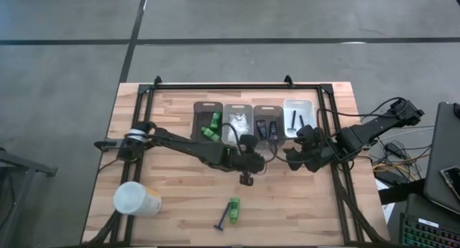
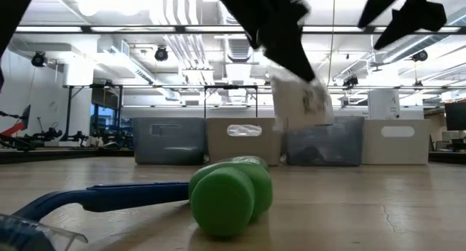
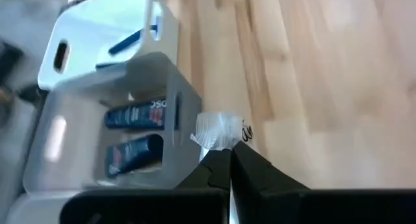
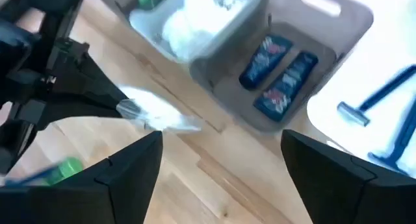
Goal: Pick & Place Travel size toiletries
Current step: Put the white cotton pack into the gray bin
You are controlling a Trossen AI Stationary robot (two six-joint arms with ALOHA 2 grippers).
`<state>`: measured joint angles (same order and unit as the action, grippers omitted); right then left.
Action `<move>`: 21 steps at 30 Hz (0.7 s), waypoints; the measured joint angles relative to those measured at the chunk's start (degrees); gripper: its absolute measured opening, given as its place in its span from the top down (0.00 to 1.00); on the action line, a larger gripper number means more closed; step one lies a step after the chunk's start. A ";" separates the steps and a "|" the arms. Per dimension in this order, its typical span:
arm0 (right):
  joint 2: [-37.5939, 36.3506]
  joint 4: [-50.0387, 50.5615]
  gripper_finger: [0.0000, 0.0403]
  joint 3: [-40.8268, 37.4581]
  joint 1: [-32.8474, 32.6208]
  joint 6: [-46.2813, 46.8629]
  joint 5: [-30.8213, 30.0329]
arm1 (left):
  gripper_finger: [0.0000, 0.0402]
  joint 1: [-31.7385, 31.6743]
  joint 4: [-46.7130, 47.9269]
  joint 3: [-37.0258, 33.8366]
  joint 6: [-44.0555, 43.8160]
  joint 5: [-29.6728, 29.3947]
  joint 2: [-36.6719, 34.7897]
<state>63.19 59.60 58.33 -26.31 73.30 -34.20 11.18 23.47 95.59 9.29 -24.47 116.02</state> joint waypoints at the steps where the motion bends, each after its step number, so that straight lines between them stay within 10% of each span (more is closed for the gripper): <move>1: -0.13 -0.14 0.23 0.49 -0.04 -0.18 -0.66 | 1.00 -0.26 0.52 -0.04 -3.21 0.50 -1.10; 15: -3.23 0.05 0.14 5.42 -0.04 -7.86 -12.72 | 1.00 -7.55 0.92 -6.74 -27.68 -6.46 -18.23; 21: -3.95 0.06 0.12 3.86 -0.04 -7.45 -13.04 | 1.00 -15.70 -13.18 -20.24 -32.87 5.05 -26.84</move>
<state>59.24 59.66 62.19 -26.35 65.84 -47.24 -4.52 10.30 75.35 -23.58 -19.42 89.18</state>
